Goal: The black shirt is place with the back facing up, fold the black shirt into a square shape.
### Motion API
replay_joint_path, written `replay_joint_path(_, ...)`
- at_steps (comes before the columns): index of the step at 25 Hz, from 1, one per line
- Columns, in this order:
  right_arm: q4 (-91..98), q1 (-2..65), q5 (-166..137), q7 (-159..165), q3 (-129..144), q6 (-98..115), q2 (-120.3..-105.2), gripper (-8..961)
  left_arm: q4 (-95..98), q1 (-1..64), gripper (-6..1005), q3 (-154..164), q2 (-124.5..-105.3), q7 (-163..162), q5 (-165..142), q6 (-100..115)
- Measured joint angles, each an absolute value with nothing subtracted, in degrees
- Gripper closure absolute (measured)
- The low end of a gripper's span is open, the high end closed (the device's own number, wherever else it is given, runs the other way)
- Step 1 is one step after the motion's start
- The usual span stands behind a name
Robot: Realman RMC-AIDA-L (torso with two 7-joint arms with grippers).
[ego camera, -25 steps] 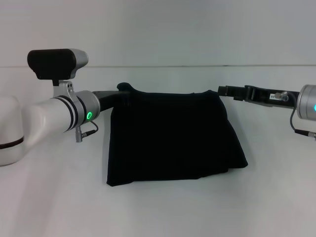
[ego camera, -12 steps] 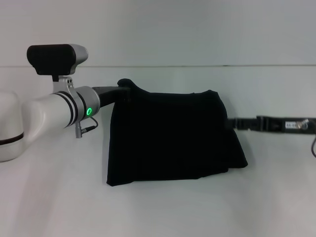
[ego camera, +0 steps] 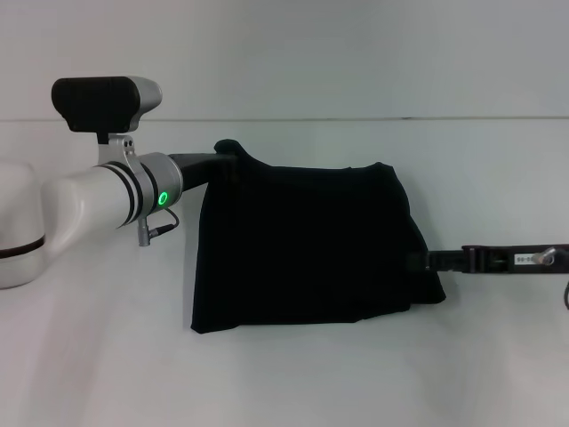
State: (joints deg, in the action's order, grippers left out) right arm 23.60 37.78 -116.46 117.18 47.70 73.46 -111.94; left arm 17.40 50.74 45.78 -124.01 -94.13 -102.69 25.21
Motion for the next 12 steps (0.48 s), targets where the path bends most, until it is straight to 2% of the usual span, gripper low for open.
replay_joint_path(2, 23.6, 38.0, -117.0, 117.1, 47.9, 73.5, -112.37, 214, 17.3, 50.8, 980, 45.8, -124.01, -94.1, -102.8, 25.2)
replay_joint_path(12, 22.9, 38.2, -117.4, 115.4, 47.5, 70.4, -113.45, 491, 17.4, 50.9, 979, 45.8, -124.02, -94.1, -103.1, 25.4)
